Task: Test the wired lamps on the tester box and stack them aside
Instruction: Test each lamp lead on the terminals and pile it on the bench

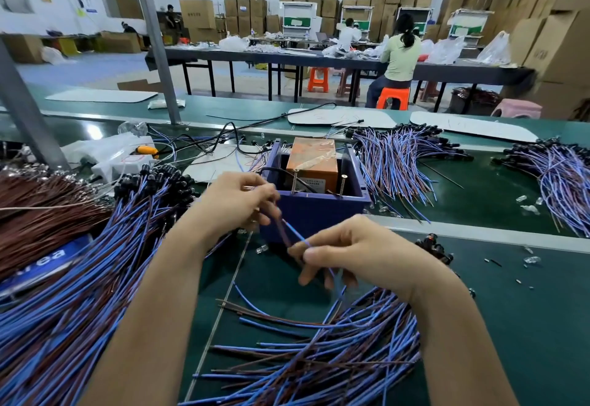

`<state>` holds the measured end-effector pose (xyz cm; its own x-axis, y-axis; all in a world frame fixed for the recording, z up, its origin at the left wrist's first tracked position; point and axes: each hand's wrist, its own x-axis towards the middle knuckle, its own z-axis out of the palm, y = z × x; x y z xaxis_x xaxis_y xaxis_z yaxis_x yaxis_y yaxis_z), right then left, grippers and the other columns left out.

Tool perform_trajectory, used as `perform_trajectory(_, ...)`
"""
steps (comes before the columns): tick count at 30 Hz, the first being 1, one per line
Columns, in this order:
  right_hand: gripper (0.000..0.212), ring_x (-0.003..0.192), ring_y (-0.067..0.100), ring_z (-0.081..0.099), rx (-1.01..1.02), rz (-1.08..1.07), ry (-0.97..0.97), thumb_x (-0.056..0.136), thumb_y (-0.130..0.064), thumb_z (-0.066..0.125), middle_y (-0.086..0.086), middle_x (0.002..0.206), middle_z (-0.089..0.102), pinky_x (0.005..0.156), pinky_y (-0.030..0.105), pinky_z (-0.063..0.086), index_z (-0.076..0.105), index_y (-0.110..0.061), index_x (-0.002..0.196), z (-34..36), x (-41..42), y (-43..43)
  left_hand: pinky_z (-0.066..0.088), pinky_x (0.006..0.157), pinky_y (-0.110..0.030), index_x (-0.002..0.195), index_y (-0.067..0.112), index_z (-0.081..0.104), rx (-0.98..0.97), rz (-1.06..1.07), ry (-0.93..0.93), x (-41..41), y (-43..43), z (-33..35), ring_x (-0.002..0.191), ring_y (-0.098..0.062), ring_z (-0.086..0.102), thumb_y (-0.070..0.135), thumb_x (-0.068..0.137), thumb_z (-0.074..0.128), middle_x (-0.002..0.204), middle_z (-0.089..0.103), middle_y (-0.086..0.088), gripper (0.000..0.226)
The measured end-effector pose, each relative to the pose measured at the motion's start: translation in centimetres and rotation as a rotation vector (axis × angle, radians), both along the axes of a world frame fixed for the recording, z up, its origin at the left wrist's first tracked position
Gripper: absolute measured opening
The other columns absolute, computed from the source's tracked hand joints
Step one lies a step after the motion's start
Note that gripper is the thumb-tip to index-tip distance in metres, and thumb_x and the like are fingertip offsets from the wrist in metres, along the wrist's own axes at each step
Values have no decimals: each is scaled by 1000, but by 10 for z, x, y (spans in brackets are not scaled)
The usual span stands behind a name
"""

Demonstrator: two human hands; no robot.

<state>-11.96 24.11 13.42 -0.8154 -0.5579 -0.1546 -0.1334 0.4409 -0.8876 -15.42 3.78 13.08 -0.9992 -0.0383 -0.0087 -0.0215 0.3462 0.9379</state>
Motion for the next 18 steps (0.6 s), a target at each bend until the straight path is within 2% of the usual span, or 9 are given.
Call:
perform_trajectory(2, 20, 69, -1, 58, 109, 88, 37, 90, -28, 64, -8, 91, 75, 58, 16, 48, 74, -24, 107, 1, 3, 1, 53, 71, -25, 94, 15, 67, -402, 210, 23, -12, -22, -14, 80, -22, 65, 17, 92, 59, 87, 71, -7, 8)
perform_trajectory(3, 22, 74, -5, 60, 145, 101, 59, 89, -33, 66, -13, 95, 74, 64, 16, 51, 73, -29, 109, 0, 3, 0, 52, 85, -31, 100, 18, 66, -599, 236, -45, -15, -32, -21, 93, -27, 64, 16, 91, 60, 100, 69, -10, 12)
perform_trajectory(5, 25, 78, -12, 59, 151, 85, 86, 87, -36, 67, -19, 98, 73, 70, 14, 52, 72, -34, 111, -2, 2, -2, 46, 98, -38, 114, 21, 63, -823, 127, -222, -19, -44, -33, 111, -31, 57, 9, 89, 57, 120, 62, -12, 28)
perform_trajectory(7, 26, 78, -11, 60, 135, 73, 85, 88, -36, 66, -18, 96, 73, 72, 14, 52, 71, -34, 113, -1, 3, -5, 41, 103, -37, 123, 27, 59, -951, 20, -290, -22, -46, -40, 122, -31, 48, 4, 88, 51, 130, 56, -11, 43)
perform_trajectory(9, 27, 87, 1, 66, 125, 84, 71, 89, -35, 65, -11, 99, 74, 77, 20, 54, 70, -32, 115, -1, 3, -5, 41, 104, -35, 121, 33, 60, -976, 29, -261, -24, -42, -44, 124, -31, 45, 1, 87, 47, 130, 55, -10, 49)
perform_trajectory(11, 27, 94, 9, 67, 109, 100, 58, 90, -34, 63, -6, 102, 74, 79, 23, 55, 69, -31, 116, -1, 4, -5, 45, 100, -35, 116, 30, 65, -896, 86, -232, -26, -37, -48, 118, -30, 52, -3, 84, 46, 124, 61, -12, 50)
perform_trajectory(15, 25, 94, 12, 68, 81, 91, 41, 91, -31, 62, -7, 102, 74, 75, 20, 54, 69, -30, 116, -1, 4, -6, 50, 91, -32, 108, 21, 69, -825, 132, -158, -24, -34, -51, 102, -28, 62, -7, 82, 49, 106, 68, -9, 44)
perform_trajectory(18, 22, 88, 13, 69, 27, 12, 42, 93, -27, 60, -3, 100, 74, 71, 18, 52, 71, -26, 112, -3, 3, -9, 50, 81, -26, 104, 20, 69, -688, 191, -22, -20, -34, -35, 88, -22, 63, -4, 84, 57, 96, 70, -4, 34)
